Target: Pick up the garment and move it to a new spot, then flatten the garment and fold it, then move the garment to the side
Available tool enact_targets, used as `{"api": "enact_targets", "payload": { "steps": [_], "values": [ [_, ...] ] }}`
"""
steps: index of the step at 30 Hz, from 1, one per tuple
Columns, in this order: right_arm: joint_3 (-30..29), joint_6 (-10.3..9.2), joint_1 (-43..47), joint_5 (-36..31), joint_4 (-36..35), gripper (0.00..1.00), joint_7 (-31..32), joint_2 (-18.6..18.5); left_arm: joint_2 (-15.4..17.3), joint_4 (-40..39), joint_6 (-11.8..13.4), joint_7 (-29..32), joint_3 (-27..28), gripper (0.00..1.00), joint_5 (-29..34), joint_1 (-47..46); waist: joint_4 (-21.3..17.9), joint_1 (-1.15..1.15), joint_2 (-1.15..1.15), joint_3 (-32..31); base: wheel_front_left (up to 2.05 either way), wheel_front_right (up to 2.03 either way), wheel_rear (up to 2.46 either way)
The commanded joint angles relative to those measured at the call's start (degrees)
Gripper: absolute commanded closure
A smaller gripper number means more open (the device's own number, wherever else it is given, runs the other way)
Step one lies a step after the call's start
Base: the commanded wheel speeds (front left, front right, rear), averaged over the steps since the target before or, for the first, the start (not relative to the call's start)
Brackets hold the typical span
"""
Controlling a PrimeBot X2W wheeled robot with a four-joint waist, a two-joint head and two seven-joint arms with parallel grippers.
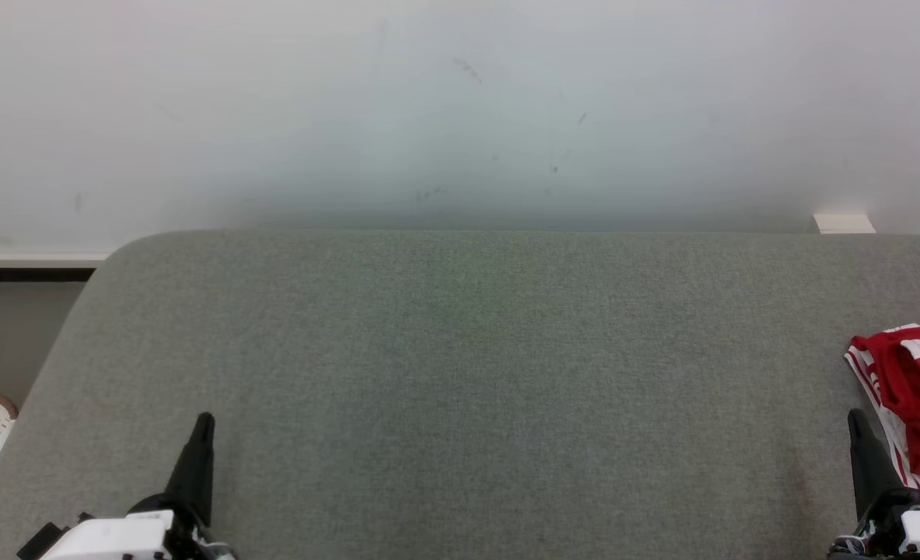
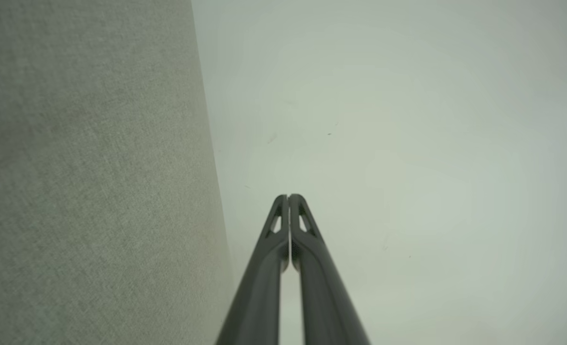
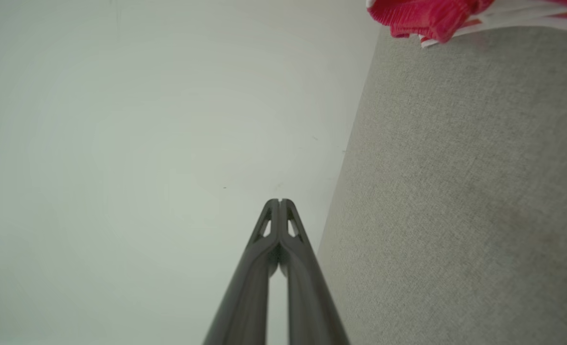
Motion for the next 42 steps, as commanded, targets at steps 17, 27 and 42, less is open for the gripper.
{"api": "enact_targets", "payload": {
  "steps": [17, 27, 42],
  "values": [
    [-0.17, -0.12, -0.91, 0.95, 0.45, 1.00, -0.03, -0.19, -0.27, 0.19, -0.38, 0.59, 0.55, 1.00, -1.17, -0.57, 0.03, 0.00, 0.00, -0.04, 0.00, 0.00, 0.00],
    [-0.27, -0.12, -0.92, 0.83, 0.45, 1.00, 0.08, -0.09, -0.34, 0.19, -0.37, 0.72, 0.66, 1.00, -1.01, -0.57, 0.03, 0.00, 0.00, -0.04, 0.00, 0.00, 0.00],
    [-0.40, -0.12, -0.93, 0.68, 0.47, 1.00, 0.21, 0.03, -0.47, 0.19, -0.35, 0.87, 0.83, 1.00, -0.78, -0.57, 0.03, 0.00, 0.00, -0.04, 0.00, 0.00, 0.00]
  ]
}}
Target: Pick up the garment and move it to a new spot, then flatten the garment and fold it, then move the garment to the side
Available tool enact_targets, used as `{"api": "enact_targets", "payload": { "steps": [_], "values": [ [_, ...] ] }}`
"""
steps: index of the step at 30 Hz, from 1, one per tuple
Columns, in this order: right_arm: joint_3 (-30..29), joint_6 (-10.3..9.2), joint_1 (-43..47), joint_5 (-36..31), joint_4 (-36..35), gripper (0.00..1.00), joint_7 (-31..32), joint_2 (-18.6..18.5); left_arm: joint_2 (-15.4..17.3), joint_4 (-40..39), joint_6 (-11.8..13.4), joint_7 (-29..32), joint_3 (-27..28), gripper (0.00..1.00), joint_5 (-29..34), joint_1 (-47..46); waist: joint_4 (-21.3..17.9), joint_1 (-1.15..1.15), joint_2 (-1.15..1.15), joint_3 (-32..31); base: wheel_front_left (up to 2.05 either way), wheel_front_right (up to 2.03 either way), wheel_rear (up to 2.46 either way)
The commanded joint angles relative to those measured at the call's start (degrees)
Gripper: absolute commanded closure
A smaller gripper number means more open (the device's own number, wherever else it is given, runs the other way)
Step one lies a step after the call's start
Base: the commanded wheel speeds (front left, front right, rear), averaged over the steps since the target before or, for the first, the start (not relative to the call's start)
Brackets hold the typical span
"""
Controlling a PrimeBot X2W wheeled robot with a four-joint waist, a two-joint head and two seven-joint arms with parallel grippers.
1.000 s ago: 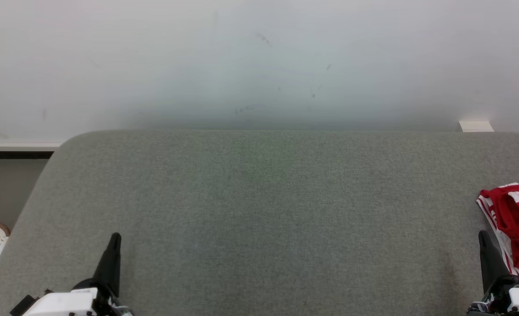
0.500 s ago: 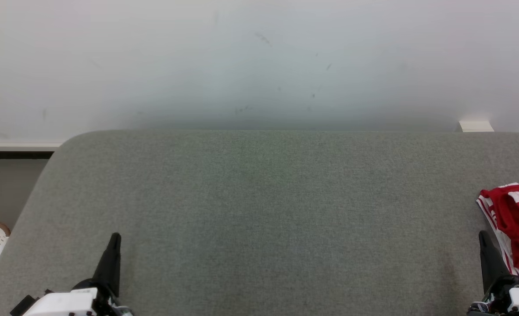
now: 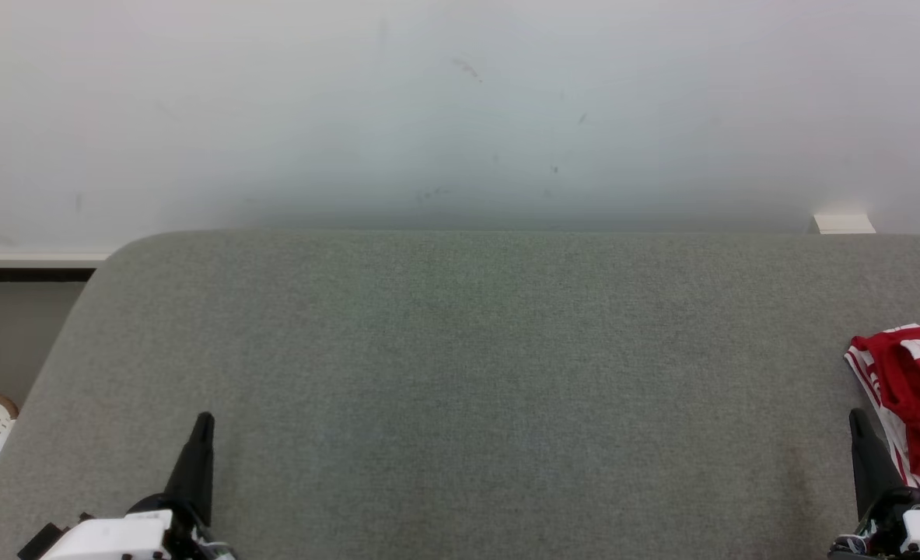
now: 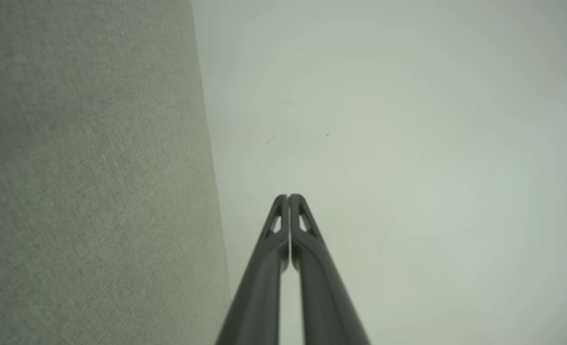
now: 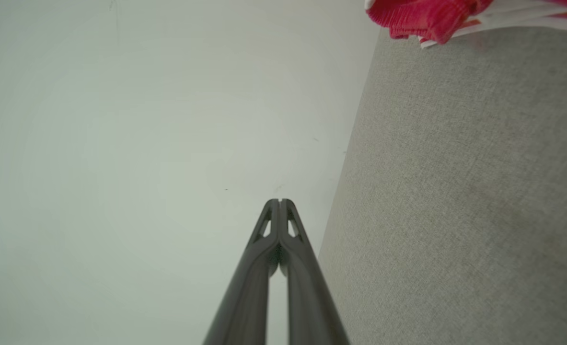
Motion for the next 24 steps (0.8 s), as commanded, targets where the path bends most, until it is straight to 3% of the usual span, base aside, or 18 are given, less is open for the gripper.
{"api": "enact_targets", "payload": {
  "steps": [1, 24],
  "values": [
    [-0.15, -0.12, -0.71, -0.30, 0.13, 1.00, 0.13, -0.02, -0.08, 0.03, -0.28, 0.35, 0.23, 1.00, -0.01, -0.46, 0.00, 0.00, 0.00, 0.00, 0.00, 0.00, 0.00],
    [-0.32, -0.12, -0.72, -0.49, 0.16, 1.00, 0.33, 0.08, -0.19, 0.04, -0.26, 0.47, 0.48, 1.00, 0.27, -0.46, 0.00, 0.00, 0.00, 0.00, 0.00, 0.00, 0.00]
  ]
}}
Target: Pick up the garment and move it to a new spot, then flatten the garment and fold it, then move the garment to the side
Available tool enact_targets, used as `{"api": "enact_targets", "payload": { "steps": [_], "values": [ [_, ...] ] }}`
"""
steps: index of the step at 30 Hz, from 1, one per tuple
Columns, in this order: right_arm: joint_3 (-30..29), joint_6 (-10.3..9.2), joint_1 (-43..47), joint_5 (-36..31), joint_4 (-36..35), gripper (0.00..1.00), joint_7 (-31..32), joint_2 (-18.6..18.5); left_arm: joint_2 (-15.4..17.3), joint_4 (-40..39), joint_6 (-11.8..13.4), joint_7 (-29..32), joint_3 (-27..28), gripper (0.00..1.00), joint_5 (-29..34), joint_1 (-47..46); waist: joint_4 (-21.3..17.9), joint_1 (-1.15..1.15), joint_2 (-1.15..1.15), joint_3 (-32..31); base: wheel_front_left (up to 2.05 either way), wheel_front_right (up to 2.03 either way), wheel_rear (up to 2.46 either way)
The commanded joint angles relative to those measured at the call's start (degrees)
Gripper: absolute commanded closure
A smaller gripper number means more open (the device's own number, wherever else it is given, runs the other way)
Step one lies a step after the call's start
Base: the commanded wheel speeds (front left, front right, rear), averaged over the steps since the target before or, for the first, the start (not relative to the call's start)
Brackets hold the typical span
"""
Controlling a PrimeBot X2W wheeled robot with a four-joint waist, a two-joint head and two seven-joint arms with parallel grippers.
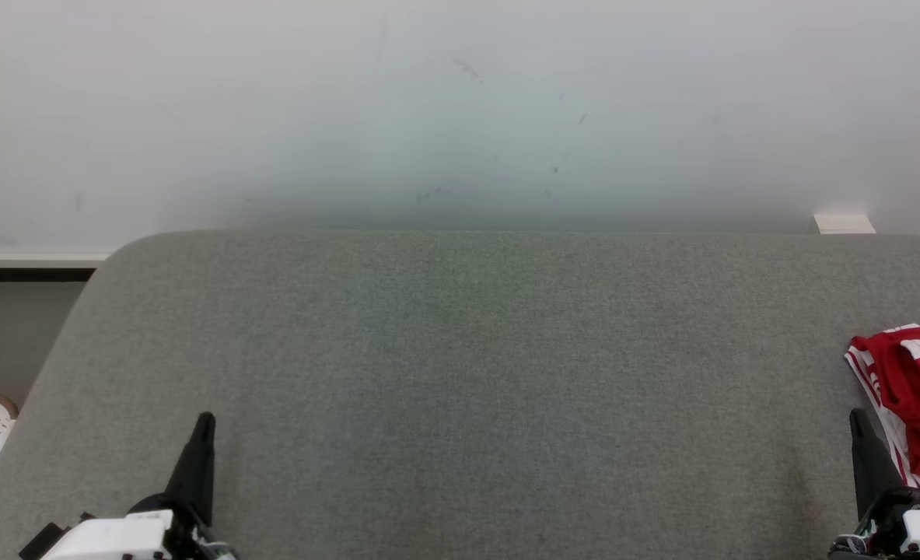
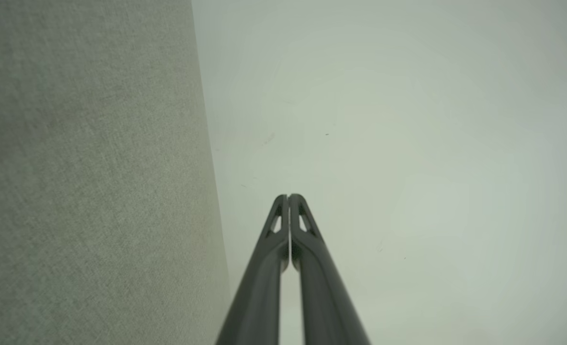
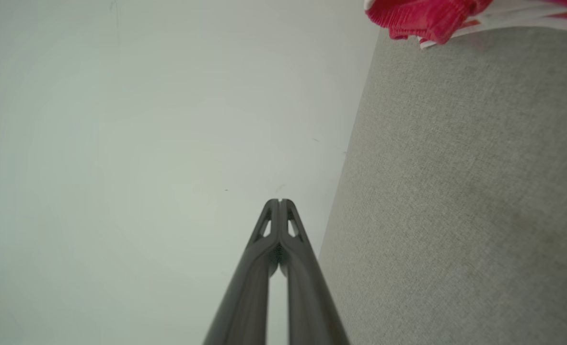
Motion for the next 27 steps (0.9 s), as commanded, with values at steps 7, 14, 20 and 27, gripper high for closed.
{"api": "enact_targets", "payload": {
  "steps": [7, 14, 20, 27],
  "values": [
    [-0.16, -0.12, -0.71, -0.46, 0.15, 1.00, 0.34, -0.05, -0.01, 0.04, -0.25, 0.23, 0.34, 1.00, 0.29, -0.44, 0.00, 0.00, 0.00, 0.00, 0.00, 0.00, 0.00],
    [-0.22, -0.12, -0.72, -0.49, 0.16, 1.00, 0.26, -0.02, -0.04, 0.04, -0.24, 0.32, 0.40, 1.00, 0.39, -0.44, 0.00, 0.00, 0.00, 0.00, 0.00, 0.00, 0.00],
    [-0.26, -0.12, -0.72, -0.51, 0.16, 1.00, 0.33, 0.02, -0.08, 0.04, -0.23, 0.39, 0.47, 1.00, 0.39, -0.44, 0.00, 0.00, 0.00, 0.00, 0.00, 0.00, 0.00],
    [-0.31, -0.12, -0.72, -0.52, 0.17, 1.00, 0.35, 0.05, -0.12, 0.04, -0.22, 0.43, 0.54, 1.00, 0.39, -0.44, 0.00, 0.00, 0.00, 0.00, 0.00, 0.00, 0.00]
  ]
}}
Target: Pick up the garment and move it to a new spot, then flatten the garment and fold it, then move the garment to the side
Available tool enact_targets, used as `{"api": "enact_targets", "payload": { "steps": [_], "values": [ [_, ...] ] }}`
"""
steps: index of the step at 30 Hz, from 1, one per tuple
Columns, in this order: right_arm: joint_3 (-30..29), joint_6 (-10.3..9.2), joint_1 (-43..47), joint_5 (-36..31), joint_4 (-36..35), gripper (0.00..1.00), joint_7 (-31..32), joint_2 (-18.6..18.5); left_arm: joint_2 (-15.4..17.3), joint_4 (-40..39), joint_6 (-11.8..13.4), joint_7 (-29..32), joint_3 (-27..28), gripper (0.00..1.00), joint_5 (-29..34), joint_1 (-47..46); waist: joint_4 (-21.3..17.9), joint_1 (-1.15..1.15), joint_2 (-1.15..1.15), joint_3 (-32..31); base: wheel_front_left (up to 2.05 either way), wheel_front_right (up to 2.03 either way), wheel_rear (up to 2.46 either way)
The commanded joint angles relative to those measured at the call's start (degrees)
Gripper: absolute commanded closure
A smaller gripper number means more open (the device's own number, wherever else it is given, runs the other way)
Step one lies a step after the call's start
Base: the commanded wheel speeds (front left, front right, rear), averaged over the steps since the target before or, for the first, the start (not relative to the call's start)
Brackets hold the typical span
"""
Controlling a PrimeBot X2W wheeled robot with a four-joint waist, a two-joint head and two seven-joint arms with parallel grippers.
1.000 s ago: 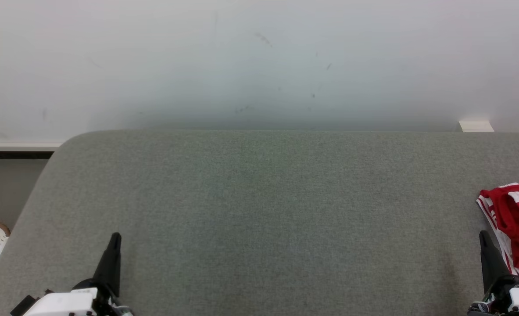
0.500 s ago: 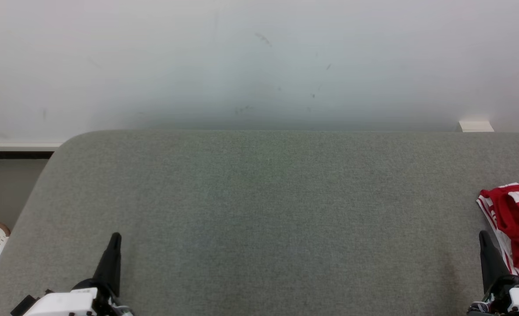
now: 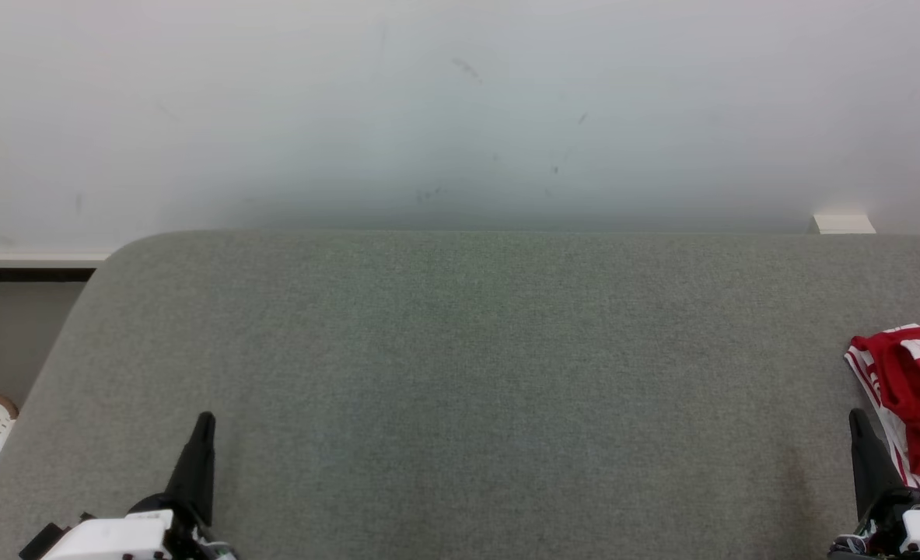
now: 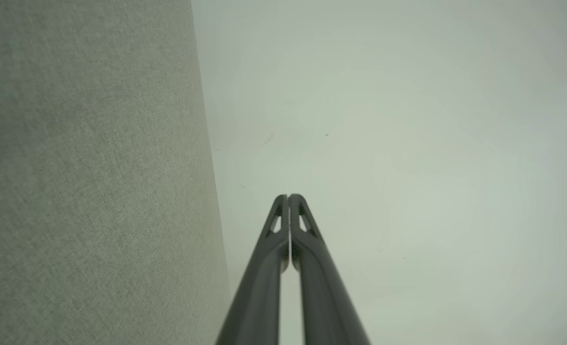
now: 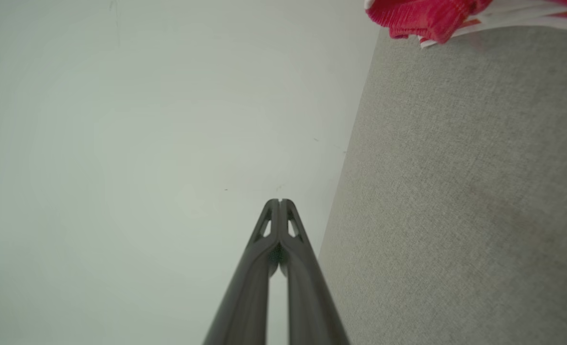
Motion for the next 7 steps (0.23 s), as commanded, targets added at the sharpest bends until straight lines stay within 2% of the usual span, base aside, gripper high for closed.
{"api": "enact_targets", "payload": {
  "steps": [1, 7],
  "values": [
    [-0.13, -0.12, -0.71, -0.29, 0.13, 1.00, 0.07, -0.11, 0.09, 0.04, -0.22, 0.29, 0.29, 1.00, 0.15, -0.41, 0.00, 0.00, 0.00, 0.00, 0.00, 0.00, 0.00],
    [-0.17, -0.12, -0.71, -0.35, 0.13, 1.00, 0.06, -0.11, 0.06, 0.04, -0.22, 0.32, 0.35, 1.00, 0.23, -0.41, 0.00, 0.00, 0.00, 0.00, 0.00, 0.00, 0.00]
  ]
}}
